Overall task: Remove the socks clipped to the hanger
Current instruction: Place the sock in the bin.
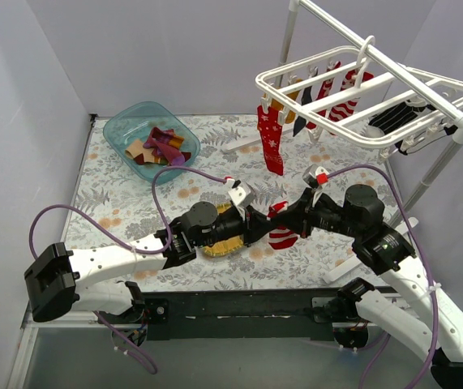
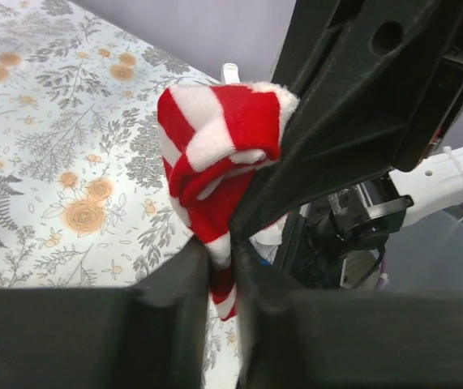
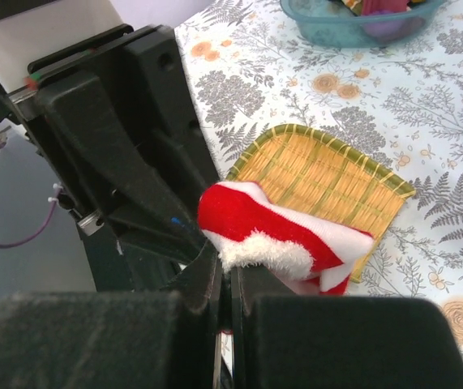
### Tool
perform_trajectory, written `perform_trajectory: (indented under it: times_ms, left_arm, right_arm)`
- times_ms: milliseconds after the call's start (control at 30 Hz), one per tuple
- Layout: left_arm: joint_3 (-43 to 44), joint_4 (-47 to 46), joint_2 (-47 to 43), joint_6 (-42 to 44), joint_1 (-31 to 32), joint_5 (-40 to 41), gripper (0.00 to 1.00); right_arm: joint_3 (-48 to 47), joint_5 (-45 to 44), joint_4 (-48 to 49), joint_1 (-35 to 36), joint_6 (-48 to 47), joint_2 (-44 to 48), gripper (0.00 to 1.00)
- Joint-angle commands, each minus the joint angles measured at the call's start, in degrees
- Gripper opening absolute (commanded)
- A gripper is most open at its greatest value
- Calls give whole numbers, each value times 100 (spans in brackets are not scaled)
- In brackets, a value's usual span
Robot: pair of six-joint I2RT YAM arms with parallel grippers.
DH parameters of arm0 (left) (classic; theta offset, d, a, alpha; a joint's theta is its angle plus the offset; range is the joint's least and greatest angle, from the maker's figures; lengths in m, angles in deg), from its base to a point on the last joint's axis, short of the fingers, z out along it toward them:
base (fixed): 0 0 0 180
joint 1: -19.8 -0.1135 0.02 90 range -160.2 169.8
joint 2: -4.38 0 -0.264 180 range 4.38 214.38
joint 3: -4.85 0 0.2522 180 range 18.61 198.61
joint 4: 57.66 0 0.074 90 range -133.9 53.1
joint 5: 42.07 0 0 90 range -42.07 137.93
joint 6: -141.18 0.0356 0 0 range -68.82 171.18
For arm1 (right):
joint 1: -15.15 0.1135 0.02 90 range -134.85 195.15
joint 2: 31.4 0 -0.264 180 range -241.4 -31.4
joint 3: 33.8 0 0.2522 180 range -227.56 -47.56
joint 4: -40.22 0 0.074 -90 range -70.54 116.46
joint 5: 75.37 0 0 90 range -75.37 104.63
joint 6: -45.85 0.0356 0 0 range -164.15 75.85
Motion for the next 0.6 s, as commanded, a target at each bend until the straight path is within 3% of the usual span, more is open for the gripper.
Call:
perform_trajectory:
  times_ms: [0, 233, 333, 467, 567]
  left_arm:
    - [140, -152, -8, -19, -16, 118, 1]
    - [52, -301, -43, -186, -25, 496, 0]
    - [43, -293, -43, -309, -25, 865, 0]
    - [34, -292, -61, -493, -16, 1383, 0]
    - [34, -205, -87, -608, -16, 1866, 0]
  right_arm:
    - [-301, 157, 106, 2, -8, -2, 1]
    - [-301, 96, 150, 2, 62, -11, 1]
    - [-283, -9, 141, 2, 71, 7, 11]
    - [-248, -238, 132, -7, 133, 68, 40]
    - [-248, -624, 10, 2, 185, 121, 55]
